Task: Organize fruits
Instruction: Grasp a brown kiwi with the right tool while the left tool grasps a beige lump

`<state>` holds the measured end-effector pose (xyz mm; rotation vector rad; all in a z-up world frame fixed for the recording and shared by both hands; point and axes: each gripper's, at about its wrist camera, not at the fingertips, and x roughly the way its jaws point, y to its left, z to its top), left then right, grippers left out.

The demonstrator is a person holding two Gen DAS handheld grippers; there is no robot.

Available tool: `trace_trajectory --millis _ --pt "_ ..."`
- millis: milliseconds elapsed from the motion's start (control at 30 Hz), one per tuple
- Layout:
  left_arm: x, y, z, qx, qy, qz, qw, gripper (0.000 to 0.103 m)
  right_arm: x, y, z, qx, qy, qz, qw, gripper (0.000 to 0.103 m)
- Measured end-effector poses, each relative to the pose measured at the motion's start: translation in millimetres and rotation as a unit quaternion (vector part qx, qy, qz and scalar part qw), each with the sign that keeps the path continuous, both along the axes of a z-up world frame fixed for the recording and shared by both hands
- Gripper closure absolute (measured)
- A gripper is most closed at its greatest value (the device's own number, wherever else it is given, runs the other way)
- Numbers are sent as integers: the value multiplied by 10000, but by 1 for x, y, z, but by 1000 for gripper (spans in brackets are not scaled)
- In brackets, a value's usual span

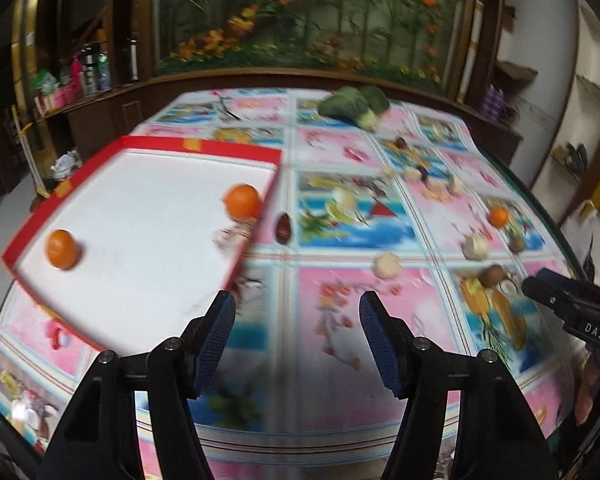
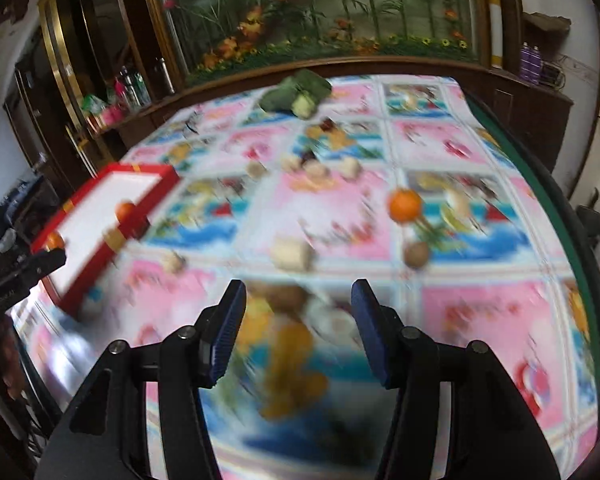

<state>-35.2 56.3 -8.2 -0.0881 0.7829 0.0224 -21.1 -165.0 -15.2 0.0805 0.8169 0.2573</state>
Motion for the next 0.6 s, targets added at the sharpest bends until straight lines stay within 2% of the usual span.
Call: trace_trajectory --millis 133,367,467,533,600 --pt "9 -13 -6 -8 186 -114 9998 39 4 0 -7 -58 90 178 9998 47" --pt "28 -30 -11 39 360 -214 9991 39 27 29 -19 -422 230 480 9977 48" --pt "43 -41 -12 85 372 -251 9990 39 32 31 -24 -435 329 522 9971 62" --pt "52 -48 -14 89 387 -268 9989 39 32 30 -25 -486 310 480 9972 75" --pt "62 -54 -18 103 444 -293 9985 39 31 28 -25 -419 307 474 9975 75"
